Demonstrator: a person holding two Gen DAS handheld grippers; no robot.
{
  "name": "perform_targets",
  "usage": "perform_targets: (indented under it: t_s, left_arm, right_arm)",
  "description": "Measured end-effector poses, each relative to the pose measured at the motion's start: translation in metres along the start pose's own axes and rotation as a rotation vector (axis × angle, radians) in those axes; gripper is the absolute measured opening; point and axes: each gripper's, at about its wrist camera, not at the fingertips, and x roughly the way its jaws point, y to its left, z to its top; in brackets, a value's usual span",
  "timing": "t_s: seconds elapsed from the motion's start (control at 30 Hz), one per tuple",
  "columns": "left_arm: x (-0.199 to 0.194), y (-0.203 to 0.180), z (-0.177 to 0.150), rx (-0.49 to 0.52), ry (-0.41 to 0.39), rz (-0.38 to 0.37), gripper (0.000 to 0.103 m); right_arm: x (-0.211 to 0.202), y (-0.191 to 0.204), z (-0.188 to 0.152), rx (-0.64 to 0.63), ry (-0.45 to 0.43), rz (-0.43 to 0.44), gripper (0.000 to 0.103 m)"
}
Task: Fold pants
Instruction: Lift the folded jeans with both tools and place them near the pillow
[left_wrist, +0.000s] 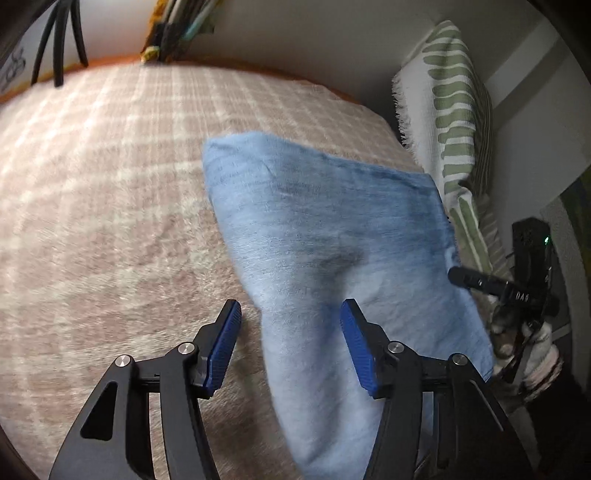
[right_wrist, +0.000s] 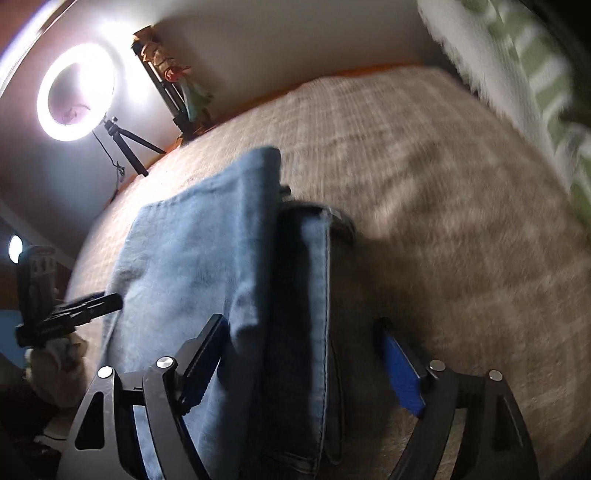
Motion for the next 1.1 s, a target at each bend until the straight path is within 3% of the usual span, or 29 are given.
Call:
perform_targets:
  t_s: [0.07, 0.13, 0.2, 0.23, 0.27, 0.3, 0.37, 0.47, 0.73, 0.9, 1.1]
  left_arm:
    - [0.001, -0.001, 0.000, -0.008, -0.014, -0.017, 0.053]
    - [0.005, -0.006, 0.001, -0.002, -0.014, -0.022, 0.047]
    - [0.008, -0.008, 0.000, 0.000, -0.011, -0.024, 0.036]
    - [0.008, -0.009, 0.000, -0.004, -0.016, -0.021, 0.027]
    - [0.008, -0.012, 0.001, -0.005, -0.022, -0.024, 0.022]
    - [0.007, -0.016, 0.001, 0.001, -0.030, -0.022, 0.019]
    - [0.000, -0.026, 0.002, 0.044, -0.059, -0.008, 0.016]
    - [-0.012, -0.036, 0.005, 0.085, -0.092, -0.005, 0.015]
    - [-0.027, -0.045, 0.033, 0.121, -0.149, -0.003, 0.014]
    - [-0.032, -0.041, 0.065, 0.147, -0.185, 0.003, 0.014]
    - [-0.024, -0.041, 0.128, 0.171, -0.231, 0.020, 0.014]
  right_arm:
    - [0.001, 0.001, -0.002, 0.000, -0.013, 0.063, 0.085]
    - [0.007, 0.009, -0.003, -0.009, 0.006, 0.108, 0.072]
    - [0.011, 0.020, -0.005, -0.036, 0.012, 0.087, 0.058]
    - [0.011, 0.025, -0.004, -0.050, 0.010, 0.060, 0.056]
    - [0.008, 0.030, -0.004, -0.061, -0.003, 0.045, 0.040]
    - [0.004, 0.035, -0.003, -0.070, -0.015, 0.009, 0.026]
    - [-0.005, 0.047, -0.003, -0.101, -0.035, -0.049, 0.018]
    - [-0.020, 0.070, -0.003, -0.167, -0.091, -0.130, 0.016]
    - [-0.048, 0.110, 0.031, -0.266, -0.173, -0.160, 0.014]
    - [-0.051, 0.118, 0.075, -0.314, -0.218, -0.200, 0.014]
    - [-0.042, 0.110, 0.136, -0.331, -0.264, -0.234, 0.014]
